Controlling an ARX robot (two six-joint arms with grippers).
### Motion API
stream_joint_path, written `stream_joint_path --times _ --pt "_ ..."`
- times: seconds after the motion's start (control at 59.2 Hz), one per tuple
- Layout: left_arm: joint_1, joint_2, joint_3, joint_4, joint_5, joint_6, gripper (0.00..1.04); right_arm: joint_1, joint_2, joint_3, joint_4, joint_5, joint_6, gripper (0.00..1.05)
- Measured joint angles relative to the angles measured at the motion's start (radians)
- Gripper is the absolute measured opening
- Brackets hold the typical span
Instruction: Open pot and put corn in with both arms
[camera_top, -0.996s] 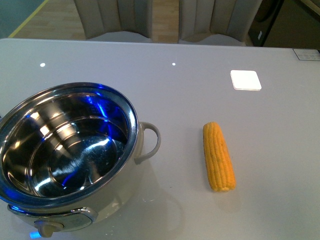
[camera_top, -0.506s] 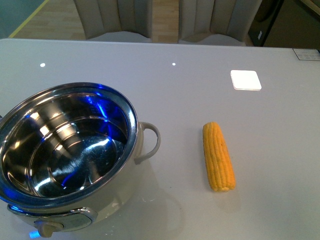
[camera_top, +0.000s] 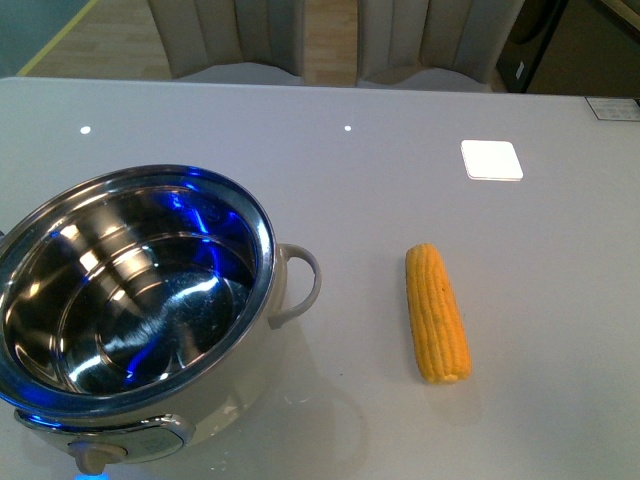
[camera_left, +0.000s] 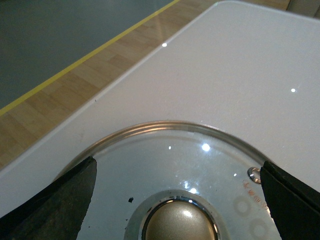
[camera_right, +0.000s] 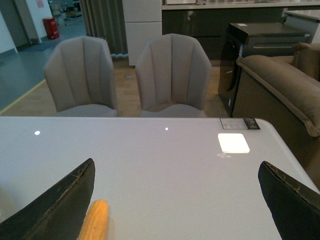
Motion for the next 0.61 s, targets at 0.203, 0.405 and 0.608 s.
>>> stream_joint_path --times 0.203,0.405,0.608 --pt "0.043 -0.244 -0.114 -0.086 0.056 -0.033 0.98 0.000 0.000 0.000 0.000 0.000 0.000 0.96" --pt "0.055 -0.550 -0.240 -0.220 0.152 -0.045 0.98 0.000 0.000 0.000 0.000 0.000 0.000 0.96" --pt "0.054 -0.903 -0.379 -0.395 0.227 -0.045 0.98 0.000 0.000 0.000 0.000 0.000 0.000 0.96"
